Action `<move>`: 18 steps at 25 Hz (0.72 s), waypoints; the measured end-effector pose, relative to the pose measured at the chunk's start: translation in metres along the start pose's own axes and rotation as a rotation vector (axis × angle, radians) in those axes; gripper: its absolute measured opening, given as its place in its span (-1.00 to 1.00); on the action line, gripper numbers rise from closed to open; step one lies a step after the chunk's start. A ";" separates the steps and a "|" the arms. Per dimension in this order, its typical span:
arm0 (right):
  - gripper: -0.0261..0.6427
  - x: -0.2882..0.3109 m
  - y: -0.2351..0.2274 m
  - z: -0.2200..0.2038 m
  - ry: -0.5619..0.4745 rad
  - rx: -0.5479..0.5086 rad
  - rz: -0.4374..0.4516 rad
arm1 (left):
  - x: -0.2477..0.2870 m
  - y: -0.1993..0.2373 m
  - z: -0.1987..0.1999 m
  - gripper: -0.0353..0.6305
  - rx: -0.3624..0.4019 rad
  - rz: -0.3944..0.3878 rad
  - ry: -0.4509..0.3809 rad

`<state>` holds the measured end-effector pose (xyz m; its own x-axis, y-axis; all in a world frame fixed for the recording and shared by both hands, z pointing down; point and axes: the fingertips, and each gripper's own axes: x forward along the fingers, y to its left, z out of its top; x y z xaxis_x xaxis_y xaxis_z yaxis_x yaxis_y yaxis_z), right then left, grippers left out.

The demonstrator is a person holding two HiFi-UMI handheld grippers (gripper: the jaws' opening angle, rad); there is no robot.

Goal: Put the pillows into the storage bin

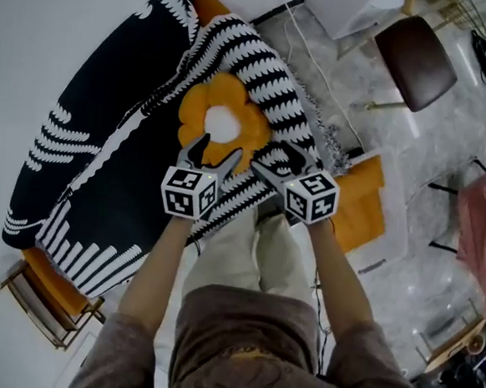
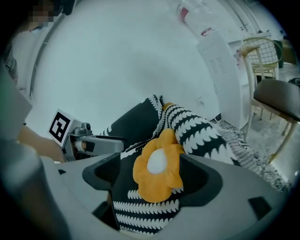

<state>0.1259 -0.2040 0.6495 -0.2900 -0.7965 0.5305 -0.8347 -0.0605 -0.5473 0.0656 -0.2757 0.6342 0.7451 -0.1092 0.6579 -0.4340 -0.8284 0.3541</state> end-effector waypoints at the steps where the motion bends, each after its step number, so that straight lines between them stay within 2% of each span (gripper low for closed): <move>1: 0.23 0.008 0.002 -0.009 -0.003 -0.015 -0.005 | -0.005 0.010 -0.010 0.12 0.000 0.022 -0.011; 7: 0.25 0.022 -0.029 -0.061 -0.059 -0.055 -0.095 | -0.008 0.043 -0.073 0.12 0.017 0.156 -0.052; 12: 0.26 0.049 -0.052 -0.084 -0.013 -0.065 -0.185 | 0.008 0.085 -0.103 0.12 -0.023 0.197 -0.035; 18: 0.26 0.083 -0.071 -0.102 0.029 -0.045 -0.248 | 0.030 0.138 -0.130 0.13 -0.059 0.255 -0.009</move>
<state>0.1134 -0.2042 0.7982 -0.0864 -0.7429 0.6639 -0.9020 -0.2247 -0.3687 -0.0375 -0.3222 0.7890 0.6122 -0.3159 0.7248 -0.6374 -0.7397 0.2160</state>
